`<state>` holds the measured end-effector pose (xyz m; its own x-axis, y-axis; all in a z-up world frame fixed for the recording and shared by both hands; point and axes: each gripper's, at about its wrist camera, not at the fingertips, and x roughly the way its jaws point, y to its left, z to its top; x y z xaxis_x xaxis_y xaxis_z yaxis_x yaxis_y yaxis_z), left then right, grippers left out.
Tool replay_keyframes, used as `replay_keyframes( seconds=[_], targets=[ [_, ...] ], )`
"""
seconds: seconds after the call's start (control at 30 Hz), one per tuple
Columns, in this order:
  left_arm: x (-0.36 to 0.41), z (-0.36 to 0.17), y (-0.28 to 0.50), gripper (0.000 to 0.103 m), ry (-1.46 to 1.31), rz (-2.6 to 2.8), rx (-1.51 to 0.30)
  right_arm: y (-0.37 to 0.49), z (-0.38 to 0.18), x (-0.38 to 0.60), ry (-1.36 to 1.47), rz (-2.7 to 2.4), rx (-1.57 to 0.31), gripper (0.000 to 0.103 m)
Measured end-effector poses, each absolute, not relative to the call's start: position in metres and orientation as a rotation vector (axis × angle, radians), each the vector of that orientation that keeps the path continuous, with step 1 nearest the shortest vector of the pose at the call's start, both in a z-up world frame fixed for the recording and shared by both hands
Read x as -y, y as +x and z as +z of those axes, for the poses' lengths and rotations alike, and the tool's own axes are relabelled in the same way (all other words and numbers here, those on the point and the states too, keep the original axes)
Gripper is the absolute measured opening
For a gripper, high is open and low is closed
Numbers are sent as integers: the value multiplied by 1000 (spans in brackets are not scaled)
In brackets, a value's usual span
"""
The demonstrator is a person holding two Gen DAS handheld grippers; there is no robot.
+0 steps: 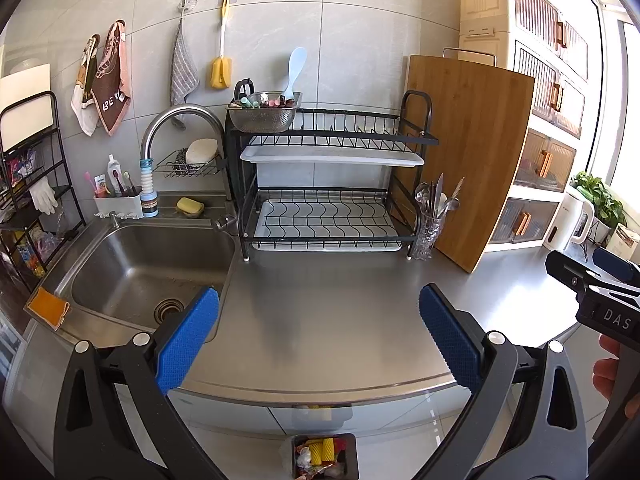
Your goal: Collect trash
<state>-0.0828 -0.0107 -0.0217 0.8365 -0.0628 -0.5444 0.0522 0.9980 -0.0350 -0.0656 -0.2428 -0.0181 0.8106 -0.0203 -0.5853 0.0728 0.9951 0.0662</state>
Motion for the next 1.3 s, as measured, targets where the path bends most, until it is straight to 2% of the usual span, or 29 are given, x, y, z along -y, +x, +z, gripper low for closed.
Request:
replay_keyframes(
  seconds=[1.3],
  targets=[
    [11,-16,-82,95,-29,-70,-584,-67,-8,237,90,-20,-604,100]
  ],
)
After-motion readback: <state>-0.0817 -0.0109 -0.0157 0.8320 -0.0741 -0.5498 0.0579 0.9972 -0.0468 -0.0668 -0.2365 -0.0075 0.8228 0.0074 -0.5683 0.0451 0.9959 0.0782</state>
